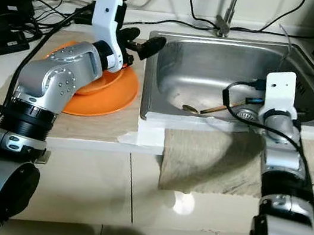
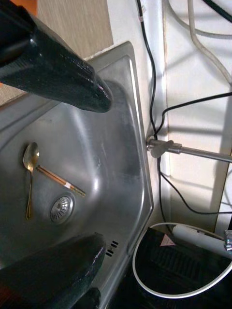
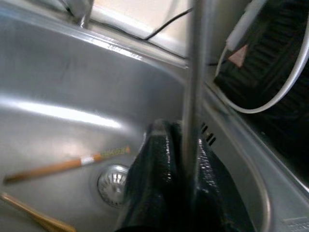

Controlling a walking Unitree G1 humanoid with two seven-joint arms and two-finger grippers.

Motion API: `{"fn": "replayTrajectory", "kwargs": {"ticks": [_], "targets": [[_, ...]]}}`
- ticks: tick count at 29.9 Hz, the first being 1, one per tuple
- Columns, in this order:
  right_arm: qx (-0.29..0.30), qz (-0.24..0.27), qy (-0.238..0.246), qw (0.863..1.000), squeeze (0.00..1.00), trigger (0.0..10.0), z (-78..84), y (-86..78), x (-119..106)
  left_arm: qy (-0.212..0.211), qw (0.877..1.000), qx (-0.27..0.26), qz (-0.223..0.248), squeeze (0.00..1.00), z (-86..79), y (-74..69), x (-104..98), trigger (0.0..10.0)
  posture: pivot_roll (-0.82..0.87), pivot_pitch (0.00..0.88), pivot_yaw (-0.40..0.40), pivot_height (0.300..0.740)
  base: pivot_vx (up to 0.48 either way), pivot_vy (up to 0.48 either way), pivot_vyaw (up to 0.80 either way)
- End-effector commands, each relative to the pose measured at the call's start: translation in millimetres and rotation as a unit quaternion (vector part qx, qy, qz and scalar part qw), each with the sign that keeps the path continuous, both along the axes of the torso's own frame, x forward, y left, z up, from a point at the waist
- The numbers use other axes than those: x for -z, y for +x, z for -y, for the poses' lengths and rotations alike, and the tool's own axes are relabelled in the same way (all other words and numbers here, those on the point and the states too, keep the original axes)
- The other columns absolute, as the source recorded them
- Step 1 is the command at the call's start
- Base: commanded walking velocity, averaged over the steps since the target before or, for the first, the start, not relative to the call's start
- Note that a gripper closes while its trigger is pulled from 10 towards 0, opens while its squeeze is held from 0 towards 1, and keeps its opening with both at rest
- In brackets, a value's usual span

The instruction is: Kitchen organization

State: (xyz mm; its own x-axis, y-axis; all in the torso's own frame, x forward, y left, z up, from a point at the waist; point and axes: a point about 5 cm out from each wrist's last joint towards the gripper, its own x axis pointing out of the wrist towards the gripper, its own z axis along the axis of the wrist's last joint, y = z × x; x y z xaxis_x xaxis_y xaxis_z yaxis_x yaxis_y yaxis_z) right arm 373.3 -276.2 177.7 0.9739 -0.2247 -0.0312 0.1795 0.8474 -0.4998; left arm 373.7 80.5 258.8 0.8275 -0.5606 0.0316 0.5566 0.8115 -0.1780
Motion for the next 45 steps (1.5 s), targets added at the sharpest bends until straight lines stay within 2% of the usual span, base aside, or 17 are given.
{"fn": "replayTrajectory", "kwargs": {"ticks": [1,4,8,12,14,15,18,19,26,27,28,29,30,33,38,42,45], "targets": [[-0.014,-0.015,-0.032,0.999,0.0,0.0,-4.7,3.5,0,0.002,1.0,-0.01,0.007,0.0,-5.0,-1.2,-4,10.0,-0.03,0.0,0.084,0.74,0.0,0.0,0.0],[-0.021,-0.034,-0.069,0.997,0.0,0.0,-7.8,5.2,4,0.002,1.0,-0.011,0.007,0.0,-5.2,-1.6,-3,10.0,-0.03,0.0,0.083,0.74,0.0,0.0,0.0],[-0.038,-0.078,-0.16,0.983,0.0,0.0,-15.5,7.9,14,0.0,1.0,-0.014,0.006,0.0,-6.3,-2.3,-3,10.0,-0.03,0.0,0.078,0.74,0.0,0.0,0.0],[-0.061,-0.11,-0.252,0.96,0.0,0.0,-22.4,8.8,22,-0.003,1.0,-0.018,0.006,0.0,-7.2,-2.7,-4,10.0,-0.02,0.0,0.075,0.74,0.0,0.0,0.0],[-0.064,-0.113,-0.265,0.955,0.0,0.0,-23.2,8.9,23,-0.004,1.0,-0.018,0.006,0.0,-7.2,-2.7,-4,10.0,-0.02,0.0,0.075,0.74,0.0,0.0,0.0],[-0.069,-0.117,-0.306,0.942,0.0,0.0,-24.7,9.7,22,-0.004,1.0,-0.019,0.006,0.0,-7.0,-2.8,-4,10.0,-0.02,0.0,0.076,0.74,0.0,0.0,0.0],[-0.072,-0.125,-0.334,0.931,0.0,0.0,-25.0,10.4,22,-0.004,1.0,-0.019,0.007,0.0,-7.0,-2.8,-5,10.0,-0.02,0.0,0.076,0.74,0.0,0.0,0.0],[-0.077,-0.142,-0.36,0.919,0.0,0.0,-24.8,10.3,25,-0.004,1.0,-0.019,0.006,0.0,-7.1,-2.8,-5,10.0,-0.02,0.0,0.075,0.74,0.0,0.0,0.0],[-0.071,-0.163,-0.368,0.913,0.0,0.0,-22.5,9.7,28,-0.006,1.0,-0.019,0.006,0.0,-6.8,-2.4,-5,10.0,-0.03,0.0,0.077,0.74,0.0,0.0,0.0],[-0.062,-0.165,-0.373,0.911,0.18,10.0,-20.0,9.9,26,-0.007,1.0,-0.019,0.005,0.0,-7.0,-2.5,-6,10.0,-0.03,0.0,0.077,0.74,0.0,0.0,0.0],[-0.062,-0.165,-0.373,0.911,0.18,10.0,-20.0,9.9,26,-0.007,1.0,-0.019,0.005,0.0,-7.0,-2.5,-6,10.0,-0.03,0.0,0.077,0.74,0.0,0.0,0.0],[-0.058,-0.169,-0.374,0.91,0.32,10.0,-18.6,9.9,26,-0.007,1.0,-0.019,0.006,0.0,-7.1,-2.5,-6,10.0,-0.03,0.0,0.077,0.74,0.0,0.0,0.0],[-0.056,-0.174,-0.379,0.907,0.33,10.0,-17.0,9.9,25,-0.007,1.0,-0.019,0.005,0.0,-7.1,-2.5,-6,10.0,-0.03,0.0,0.077,0.74,0.0,0.0,0.0],[-0.044,-0.174,-0.398,0.9,0.23,10.0,-12.0,12.4,16,-0.007,1.0,-0.019,0.005,0.0,-7.2,-2.3,-6,10.0,-0.03,0.0,0.079,0.74,0.0,0.0,0.0],[-0.019,-0.163,-0.409,0.898,0.23,10.0,-4.1,16.2,-2,-0.007,1.0,-0.018,0.003,0.0,-7.1,-2.3,-6,10.0,-0.03,0.0,0.076,0.74,0.0,0.0,0.0],[-0.014,-0.161,-0.408,0.898,0.22,10.0,-2.3,17.4,-7,0.014,0.999,-0.028,0.012,0.0,-8.8,-2.7,-5,10.0,-0.03,0.0,0.074,0.74,0.0,0.0,0.0],[-0.007,-0.148,-0.4,0.904,0.22,10.0,-2.6,18.5,-11,0.012,0.999,-0.029,0.014,0.0,-9.8,-2.9,-4,10.0,-0.03,0.0,0.072,0.74,0.0,0.0,0.0]]}}
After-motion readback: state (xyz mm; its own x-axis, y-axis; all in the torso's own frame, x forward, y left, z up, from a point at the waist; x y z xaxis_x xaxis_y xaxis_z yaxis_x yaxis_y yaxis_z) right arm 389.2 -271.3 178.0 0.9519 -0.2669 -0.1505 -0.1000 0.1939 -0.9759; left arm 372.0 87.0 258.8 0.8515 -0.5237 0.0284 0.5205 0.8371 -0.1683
